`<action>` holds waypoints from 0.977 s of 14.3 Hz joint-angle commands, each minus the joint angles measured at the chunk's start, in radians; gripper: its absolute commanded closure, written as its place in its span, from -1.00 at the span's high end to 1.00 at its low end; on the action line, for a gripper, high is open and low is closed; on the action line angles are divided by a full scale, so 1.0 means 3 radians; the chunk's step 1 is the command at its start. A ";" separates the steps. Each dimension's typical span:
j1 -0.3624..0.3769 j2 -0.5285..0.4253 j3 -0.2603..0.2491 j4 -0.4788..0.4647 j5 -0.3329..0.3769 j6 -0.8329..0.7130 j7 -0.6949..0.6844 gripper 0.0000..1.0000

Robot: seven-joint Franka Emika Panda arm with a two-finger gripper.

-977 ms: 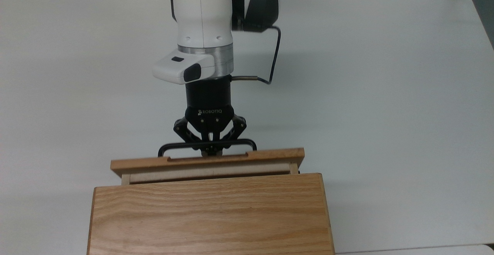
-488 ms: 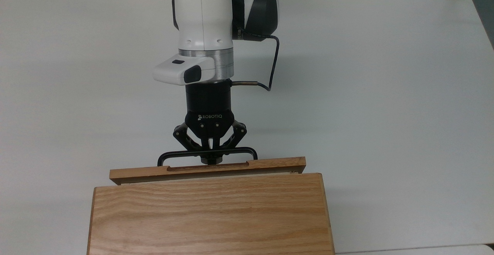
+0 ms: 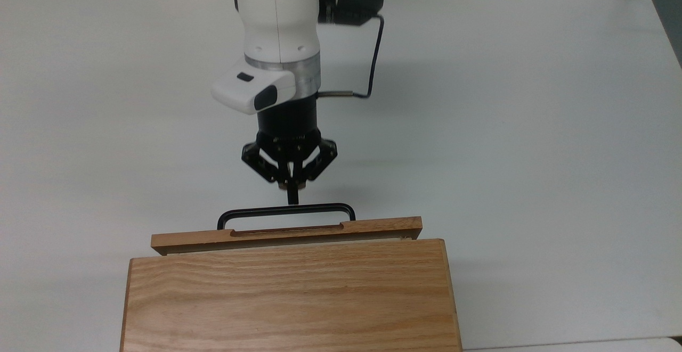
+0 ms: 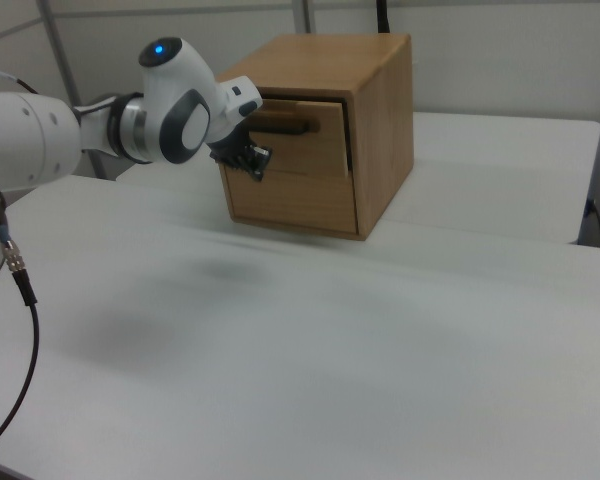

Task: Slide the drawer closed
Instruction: 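Push the drawer front with the gripper into the wooden cabinet, then press the drawer fully shut and hold the gripper at the handle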

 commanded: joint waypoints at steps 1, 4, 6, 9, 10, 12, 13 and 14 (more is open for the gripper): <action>0.0038 -0.0127 -0.0008 -0.0103 -0.0047 -0.0139 0.0009 -1.00; 0.0043 0.0037 -0.0008 0.0071 -0.0047 0.0375 0.0040 -1.00; 0.0044 0.0119 -0.0013 0.0071 -0.0052 0.0723 0.0040 -1.00; 0.0044 0.0277 -0.0018 0.0087 -0.0057 0.1163 0.0035 -1.00; 0.0038 0.0318 -0.0018 0.0107 -0.0057 0.1322 0.0035 -1.00; 0.0044 0.0420 -0.0018 0.0188 -0.0057 0.1440 0.0035 -1.00; 0.0038 0.0466 -0.0018 0.0260 -0.0057 0.1456 0.0035 -1.00; 0.0038 0.0543 -0.0023 0.0372 -0.0057 0.1456 0.0040 -1.00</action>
